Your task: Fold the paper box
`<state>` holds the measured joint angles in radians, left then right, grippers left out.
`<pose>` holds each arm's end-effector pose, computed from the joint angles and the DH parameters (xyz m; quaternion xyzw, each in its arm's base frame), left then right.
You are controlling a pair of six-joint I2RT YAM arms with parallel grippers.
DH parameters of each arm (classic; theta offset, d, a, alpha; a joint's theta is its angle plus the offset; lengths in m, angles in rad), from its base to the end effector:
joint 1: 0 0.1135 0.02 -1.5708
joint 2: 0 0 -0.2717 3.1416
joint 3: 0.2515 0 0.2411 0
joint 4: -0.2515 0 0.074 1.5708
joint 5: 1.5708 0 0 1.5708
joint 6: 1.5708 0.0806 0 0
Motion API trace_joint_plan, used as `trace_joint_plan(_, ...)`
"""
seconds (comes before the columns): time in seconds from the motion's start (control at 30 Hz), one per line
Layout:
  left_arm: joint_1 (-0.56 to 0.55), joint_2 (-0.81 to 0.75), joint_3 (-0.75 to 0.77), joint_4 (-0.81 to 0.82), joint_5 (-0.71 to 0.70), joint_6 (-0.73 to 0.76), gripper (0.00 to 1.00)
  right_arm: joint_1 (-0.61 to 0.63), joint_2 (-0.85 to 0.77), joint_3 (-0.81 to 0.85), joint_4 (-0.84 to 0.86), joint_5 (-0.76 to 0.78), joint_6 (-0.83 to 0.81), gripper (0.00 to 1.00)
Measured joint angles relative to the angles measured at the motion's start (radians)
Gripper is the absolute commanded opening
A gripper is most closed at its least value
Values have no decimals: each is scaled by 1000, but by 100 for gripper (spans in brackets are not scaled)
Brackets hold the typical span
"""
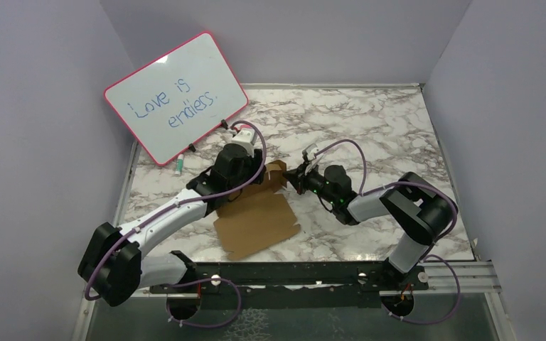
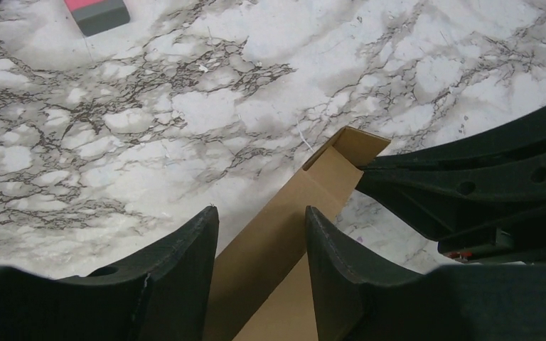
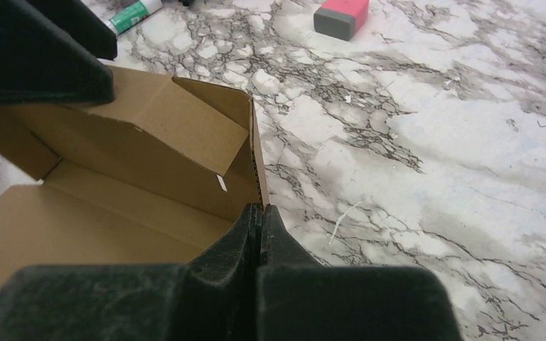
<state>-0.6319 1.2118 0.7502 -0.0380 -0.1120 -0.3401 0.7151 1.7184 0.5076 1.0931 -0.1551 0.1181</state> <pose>0.2438 -0.1673 0.2438 0.0966 0.8536 -0.1955 0.4730 0.2568 0.2395 0.1668 -0.2683 0.6971 0.3210 0.5822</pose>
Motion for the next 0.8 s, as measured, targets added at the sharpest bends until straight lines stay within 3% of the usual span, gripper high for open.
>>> trace_joint_plan(0.33, -106, -16, -33, 38, -105, -4, 49, 26, -36, 14, -95, 62, 70, 1)
trace_joint_plan(0.8, -116, -16, -39, 51, -214, 4, 49, 32, 139, 150, 29, 20, -67, 1)
